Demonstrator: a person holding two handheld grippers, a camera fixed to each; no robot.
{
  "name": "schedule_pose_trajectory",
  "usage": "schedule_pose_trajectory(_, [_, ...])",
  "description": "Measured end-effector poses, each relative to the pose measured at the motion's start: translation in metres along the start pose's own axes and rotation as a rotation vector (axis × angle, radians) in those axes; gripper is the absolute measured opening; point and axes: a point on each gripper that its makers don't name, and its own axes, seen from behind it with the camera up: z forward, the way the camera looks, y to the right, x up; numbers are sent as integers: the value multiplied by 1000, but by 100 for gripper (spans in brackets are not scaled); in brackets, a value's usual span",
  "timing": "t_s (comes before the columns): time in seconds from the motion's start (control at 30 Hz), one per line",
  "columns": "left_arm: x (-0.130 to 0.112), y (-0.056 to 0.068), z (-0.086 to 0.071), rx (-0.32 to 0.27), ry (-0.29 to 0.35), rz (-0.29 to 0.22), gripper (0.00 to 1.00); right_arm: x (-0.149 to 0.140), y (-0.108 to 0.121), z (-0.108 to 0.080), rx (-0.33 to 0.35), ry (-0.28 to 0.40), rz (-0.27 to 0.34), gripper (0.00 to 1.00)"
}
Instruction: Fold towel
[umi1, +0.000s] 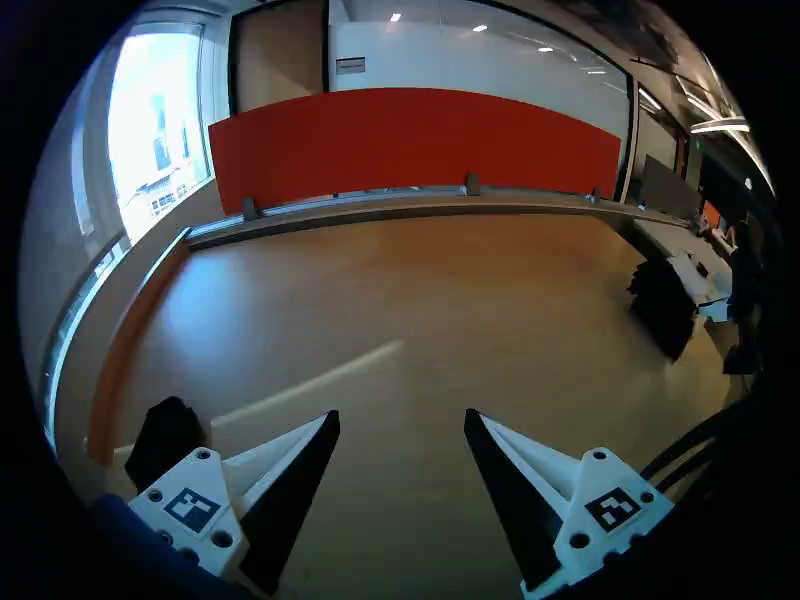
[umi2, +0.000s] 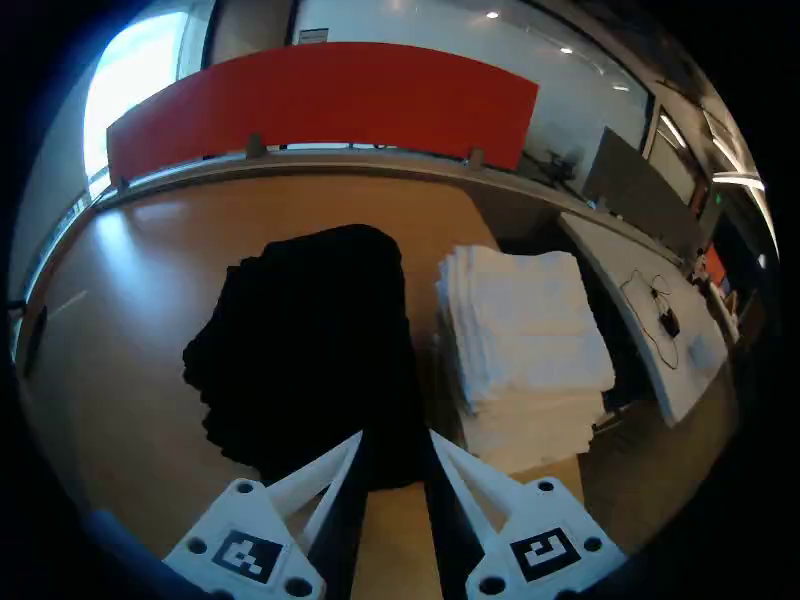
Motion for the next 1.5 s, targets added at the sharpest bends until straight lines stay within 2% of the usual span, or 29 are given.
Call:
schedule_pose_trajectory(0.2, [2, -2, 0, -7, 10, -2, 92, 4, -10, -12, 13, 22, 16, 79])
schedule_pose_trajectory(0.3, [3, -3, 0, -10, 14, -1, 92, 7, -13, -17, 12, 32, 20, 87])
schedule_pose_trajectory(0.47, [6, -7, -1, -15, 23, -2, 92, 13, -18, -26, 5, 52, 22, 89])
schedule_pose_trajectory(0.57, [8, -9, -2, -18, 32, -3, 92, 18, -23, -33, 4, 69, 27, 95])
schedule_pose_trajectory(0.87, [16, -19, -5, -24, 56, -2, 92, 48, -50, -53, 18, 153, 35, 96])
schedule_pose_trajectory(1.17, [26, -35, -11, -11, 92, -16, 92, 94, -97, -75, 58, 272, 31, 100])
schedule_pose_trajectory(1.5, [54, -60, -18, 42, 177, -24, 92, 165, -172, -116, 138, 467, -3, 100])
